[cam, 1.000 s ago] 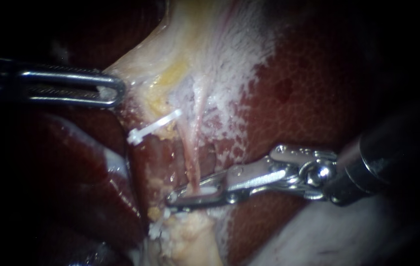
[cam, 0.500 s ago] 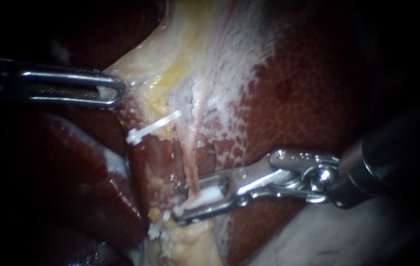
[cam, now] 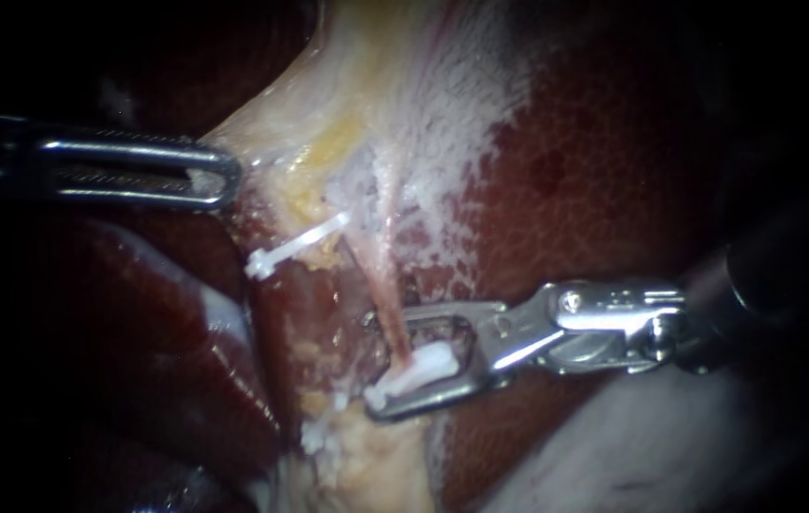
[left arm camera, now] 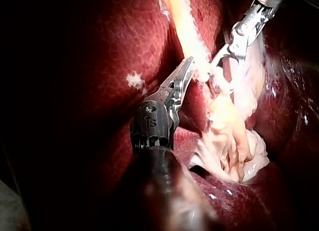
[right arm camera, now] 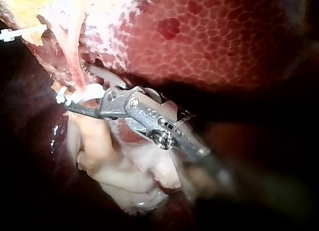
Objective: Going back second clip right tube
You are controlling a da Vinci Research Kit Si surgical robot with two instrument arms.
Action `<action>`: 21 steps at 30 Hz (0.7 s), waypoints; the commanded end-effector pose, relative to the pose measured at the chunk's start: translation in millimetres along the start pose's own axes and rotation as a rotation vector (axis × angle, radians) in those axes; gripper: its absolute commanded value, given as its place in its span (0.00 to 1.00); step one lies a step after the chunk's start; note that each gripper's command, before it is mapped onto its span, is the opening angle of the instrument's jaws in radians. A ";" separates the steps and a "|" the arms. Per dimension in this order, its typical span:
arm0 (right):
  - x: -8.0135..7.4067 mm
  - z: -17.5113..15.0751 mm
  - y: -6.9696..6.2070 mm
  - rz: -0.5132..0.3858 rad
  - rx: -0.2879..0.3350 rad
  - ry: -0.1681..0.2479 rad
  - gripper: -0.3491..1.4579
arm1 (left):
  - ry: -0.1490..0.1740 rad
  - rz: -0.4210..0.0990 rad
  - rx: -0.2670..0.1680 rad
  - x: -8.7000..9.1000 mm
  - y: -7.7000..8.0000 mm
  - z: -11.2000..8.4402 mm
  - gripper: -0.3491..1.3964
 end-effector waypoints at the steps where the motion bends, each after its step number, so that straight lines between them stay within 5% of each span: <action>1: -0.1 -0.1 -0.1 0.000 0.001 0.000 0.52 | 0.000 0.000 0.000 0.0 0.0 0.0 0.00; 21: -0.3 4.9 0.3 0.025 -0.033 -0.001 0.52 | 0.000 0.000 -0.001 0.0 -0.1 0.2 0.00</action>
